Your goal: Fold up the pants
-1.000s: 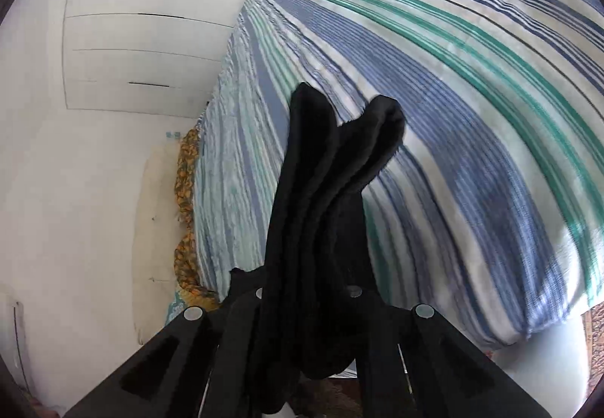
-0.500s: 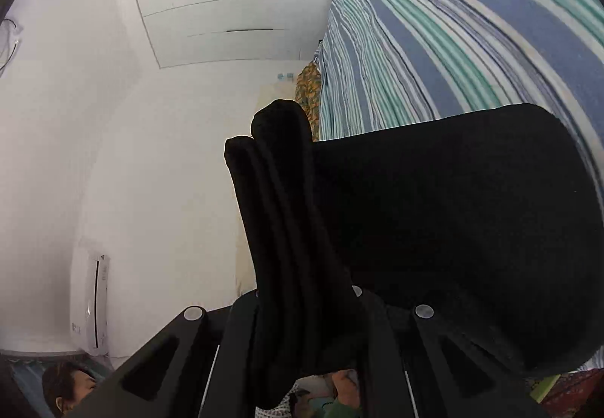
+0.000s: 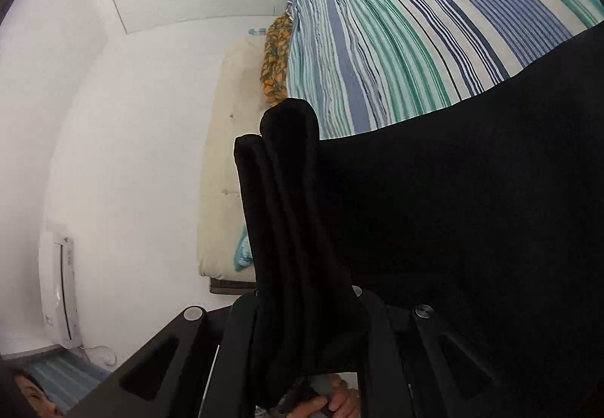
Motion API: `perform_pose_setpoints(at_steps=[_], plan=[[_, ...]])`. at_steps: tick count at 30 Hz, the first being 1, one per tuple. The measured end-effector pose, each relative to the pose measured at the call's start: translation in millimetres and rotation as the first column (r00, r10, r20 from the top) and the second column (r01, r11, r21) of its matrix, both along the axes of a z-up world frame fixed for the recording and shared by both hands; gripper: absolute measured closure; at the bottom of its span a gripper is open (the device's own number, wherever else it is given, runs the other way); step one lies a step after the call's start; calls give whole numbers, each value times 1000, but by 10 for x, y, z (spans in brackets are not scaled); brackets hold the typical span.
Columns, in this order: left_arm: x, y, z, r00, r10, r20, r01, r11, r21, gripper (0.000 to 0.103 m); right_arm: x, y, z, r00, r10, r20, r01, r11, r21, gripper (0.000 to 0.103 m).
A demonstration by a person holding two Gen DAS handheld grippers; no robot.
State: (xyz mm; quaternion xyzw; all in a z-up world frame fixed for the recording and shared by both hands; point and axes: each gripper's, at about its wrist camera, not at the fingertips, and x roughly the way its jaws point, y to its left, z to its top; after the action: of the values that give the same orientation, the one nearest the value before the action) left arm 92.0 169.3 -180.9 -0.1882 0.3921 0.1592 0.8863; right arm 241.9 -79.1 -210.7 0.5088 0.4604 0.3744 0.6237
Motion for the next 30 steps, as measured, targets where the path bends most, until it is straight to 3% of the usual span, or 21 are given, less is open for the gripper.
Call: perform_pose_setpoints(at_steps=[2,4,5,6,7,9,11,13,14,17,19,22,27,29,30], plan=[[-5,19,-3,1000,4,-1,-4,1000,-5,23,-4,189,-151,999,46,-13,-47,995,-83,95],[-15,36,-8,1000,7,0,-7,1000,-13,23,2,420,-309,995,97,-35,-102,975,-196,87],[-23,49,-6,1000,8,3,-8,1000,-23,23,17,546,-383,991,122,-61,-133,956,-261,76],[-35,63,-1,1000,7,11,-7,999,-37,23,59,632,-460,985,144,-93,-166,940,-299,58],[-53,81,9,1000,6,26,-4,998,-57,22,77,676,-526,979,164,-118,-192,938,-288,50],[-89,108,36,998,10,58,-5,996,-89,18,102,656,-517,976,174,-128,-197,960,-200,20],[-110,106,71,997,11,82,-2,995,-103,18,129,532,-359,981,166,-104,-173,983,-62,11],[-105,31,130,994,-22,107,35,992,-121,18,55,297,-110,989,143,-34,-142,990,4,9],[-82,-25,162,992,-52,118,68,989,-129,18,-46,154,5,991,134,13,-134,991,-9,6],[59,-315,247,967,-215,137,234,962,-142,24,-365,-269,283,982,106,154,-82,985,-152,3],[172,-510,282,946,-301,123,314,944,-106,43,-589,-503,325,974,93,205,-39,967,-252,3],[375,-766,242,916,-399,37,400,915,-50,46,-930,-852,243,978,57,199,10,947,-322,3],[538,-1092,101,862,-500,-82,502,865,14,55,-1322,-1285,-50,986,-31,165,85,939,-332,3],[591,-1191,43,843,-521,-134,529,848,37,65,-1407,-1387,-129,987,-65,145,109,940,-324,3],[620,-1235,1,836,-522,-167,537,842,54,79,-1427,-1414,-146,987,-74,141,117,938,-326,3]])
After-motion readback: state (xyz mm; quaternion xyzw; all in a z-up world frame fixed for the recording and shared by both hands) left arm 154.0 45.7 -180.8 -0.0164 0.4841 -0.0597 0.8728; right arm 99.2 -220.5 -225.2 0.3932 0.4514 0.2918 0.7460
